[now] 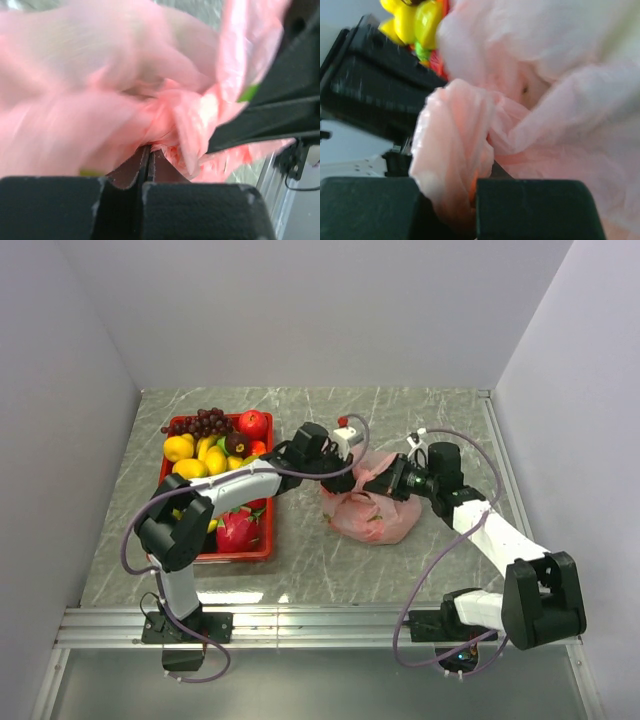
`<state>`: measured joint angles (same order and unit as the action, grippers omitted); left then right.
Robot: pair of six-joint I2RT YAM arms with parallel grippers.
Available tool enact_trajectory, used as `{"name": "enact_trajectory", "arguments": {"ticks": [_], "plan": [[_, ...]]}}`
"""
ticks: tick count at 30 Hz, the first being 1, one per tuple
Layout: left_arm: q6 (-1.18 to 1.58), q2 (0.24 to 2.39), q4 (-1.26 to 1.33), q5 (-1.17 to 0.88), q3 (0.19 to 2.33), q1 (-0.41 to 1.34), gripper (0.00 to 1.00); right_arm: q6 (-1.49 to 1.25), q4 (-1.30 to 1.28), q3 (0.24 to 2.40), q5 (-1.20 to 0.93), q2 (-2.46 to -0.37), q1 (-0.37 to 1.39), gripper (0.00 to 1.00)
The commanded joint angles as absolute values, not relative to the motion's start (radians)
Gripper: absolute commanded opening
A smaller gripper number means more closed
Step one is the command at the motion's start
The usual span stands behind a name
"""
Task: Place the fake fruits into the plastic bag and tie a complex knot
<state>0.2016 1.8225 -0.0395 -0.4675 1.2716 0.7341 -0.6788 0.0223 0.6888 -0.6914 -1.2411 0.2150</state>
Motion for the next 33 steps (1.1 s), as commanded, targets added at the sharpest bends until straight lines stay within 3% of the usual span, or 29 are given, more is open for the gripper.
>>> {"name": "enact_trajectory", "arguments": {"ticks": [1,8,12,17,25,31,33], "plan": [[0.247,1.859,0.018,-0.429,1.313,0.687,0.0,-0.824,0.164,0.664,-0.733,-1.184,0.212,0.0],[0.179,1.815,-0.061,-0.572,1.304,0.686,0.03,-0.862,0.187,0.689,-0.678,-1.216,0.172,0.0],[0.196,1.741,-0.092,-0.552,1.255,0.661,0.29,-0.78,0.131,0.721,-0.676,-1.224,0.16,0.0],[0.071,1.668,-0.195,-0.56,1.31,0.609,0.48,-0.68,0.086,0.733,-0.69,-1.21,0.161,0.0],[-0.106,1.646,-0.302,-0.606,1.434,0.571,0.55,-0.539,0.046,0.741,-0.704,-1.178,0.173,0.0],[-0.224,1.719,-0.354,-0.79,1.589,0.526,0.64,-0.459,0.014,0.738,-0.701,-1.161,0.183,0.0],[-0.245,1.771,-0.421,-0.878,1.675,0.529,0.78,-0.451,0.015,0.739,-0.701,-1.163,0.183,0.0]]}}
